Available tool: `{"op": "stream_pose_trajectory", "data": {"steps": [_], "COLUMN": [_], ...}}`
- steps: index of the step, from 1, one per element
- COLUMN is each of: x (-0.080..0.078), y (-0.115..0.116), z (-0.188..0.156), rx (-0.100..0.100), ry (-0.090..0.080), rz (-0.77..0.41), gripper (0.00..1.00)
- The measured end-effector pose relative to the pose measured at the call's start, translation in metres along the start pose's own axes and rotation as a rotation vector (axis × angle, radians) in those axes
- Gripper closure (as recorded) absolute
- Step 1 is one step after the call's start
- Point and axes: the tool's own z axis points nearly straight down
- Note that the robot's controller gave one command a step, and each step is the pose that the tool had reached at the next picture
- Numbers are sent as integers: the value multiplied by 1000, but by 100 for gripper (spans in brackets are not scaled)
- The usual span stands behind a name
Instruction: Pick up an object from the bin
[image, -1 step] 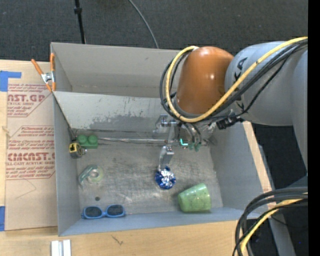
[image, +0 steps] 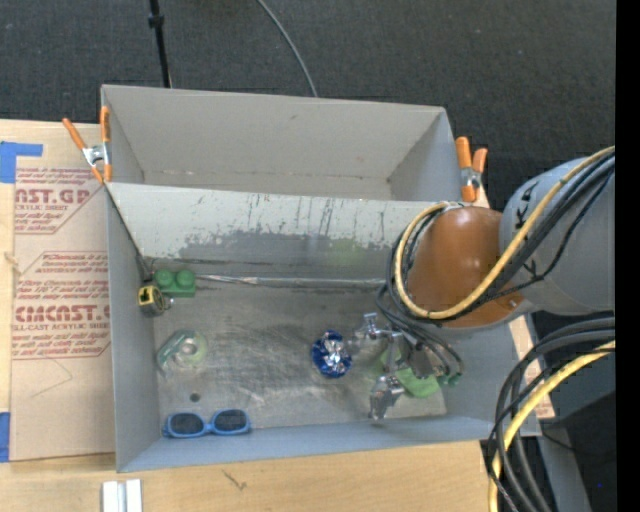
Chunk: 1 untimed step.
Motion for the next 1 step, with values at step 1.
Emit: {"op": "stream_pose_trajectory", "data": {"steps": [1], "x": [-18], "y": [19], "z": [14], "rx": [12], "ry": [-39], "rz": [-18], "gripper": [0]}}
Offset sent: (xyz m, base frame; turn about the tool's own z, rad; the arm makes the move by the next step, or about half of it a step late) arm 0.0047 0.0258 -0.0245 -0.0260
